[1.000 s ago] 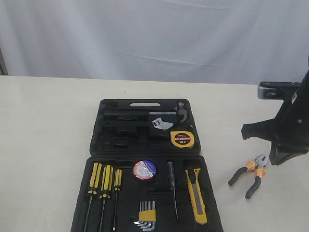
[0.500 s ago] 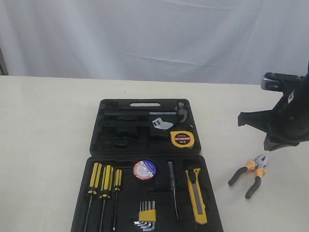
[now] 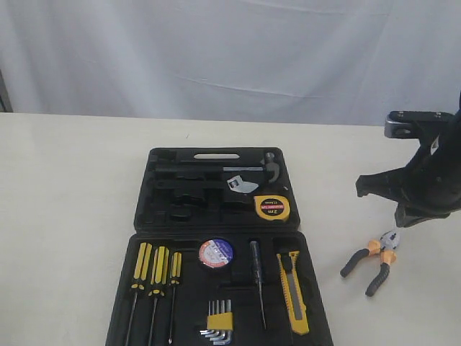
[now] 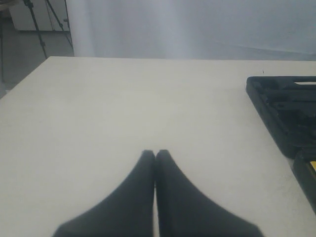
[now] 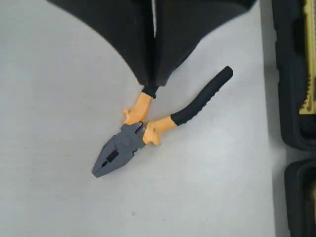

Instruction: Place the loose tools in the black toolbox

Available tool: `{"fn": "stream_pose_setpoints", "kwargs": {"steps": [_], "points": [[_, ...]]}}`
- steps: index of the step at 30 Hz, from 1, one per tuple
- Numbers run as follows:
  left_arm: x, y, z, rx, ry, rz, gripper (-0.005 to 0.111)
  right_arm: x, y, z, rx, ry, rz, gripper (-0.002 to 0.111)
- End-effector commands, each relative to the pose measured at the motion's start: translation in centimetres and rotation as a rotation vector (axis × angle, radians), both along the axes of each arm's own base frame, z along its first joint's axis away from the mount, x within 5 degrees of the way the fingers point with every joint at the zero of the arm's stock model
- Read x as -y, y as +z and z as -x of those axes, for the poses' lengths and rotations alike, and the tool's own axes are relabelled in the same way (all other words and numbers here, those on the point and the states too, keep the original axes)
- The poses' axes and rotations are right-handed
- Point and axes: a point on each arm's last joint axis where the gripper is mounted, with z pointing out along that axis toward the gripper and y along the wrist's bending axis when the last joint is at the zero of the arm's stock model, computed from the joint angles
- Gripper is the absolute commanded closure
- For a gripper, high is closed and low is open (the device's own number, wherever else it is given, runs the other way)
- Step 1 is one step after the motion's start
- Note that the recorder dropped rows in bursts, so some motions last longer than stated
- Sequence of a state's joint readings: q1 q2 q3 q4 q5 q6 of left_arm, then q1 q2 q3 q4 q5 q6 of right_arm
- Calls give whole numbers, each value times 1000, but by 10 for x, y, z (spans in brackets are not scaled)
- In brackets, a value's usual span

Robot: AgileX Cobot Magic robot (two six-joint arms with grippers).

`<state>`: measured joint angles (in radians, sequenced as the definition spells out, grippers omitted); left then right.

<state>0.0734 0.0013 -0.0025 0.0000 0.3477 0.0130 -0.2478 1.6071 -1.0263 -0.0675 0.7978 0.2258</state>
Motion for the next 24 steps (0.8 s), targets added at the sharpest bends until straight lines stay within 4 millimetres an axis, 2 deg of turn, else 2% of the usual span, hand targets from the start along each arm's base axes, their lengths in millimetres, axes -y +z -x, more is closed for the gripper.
{"fn": "stream_pose_setpoints", "kwargs": {"steps": [1, 8, 13, 16, 24], "points": [[0, 0, 0, 5, -3, 5, 107, 2, 0, 6, -46, 34, 11, 109], [0, 0, 0, 5, -3, 5, 107, 2, -9, 8, -125, 38, 4, 109], [0, 0, 0, 5, -3, 5, 107, 3, -34, 11, -209, 99, 8, 109], [0, 0, 0, 5, -3, 5, 107, 1, -58, 12, -223, 104, -11, 109], [0, 0, 0, 5, -3, 5, 107, 0, -90, 4, -237, 122, -42, 109]]}}
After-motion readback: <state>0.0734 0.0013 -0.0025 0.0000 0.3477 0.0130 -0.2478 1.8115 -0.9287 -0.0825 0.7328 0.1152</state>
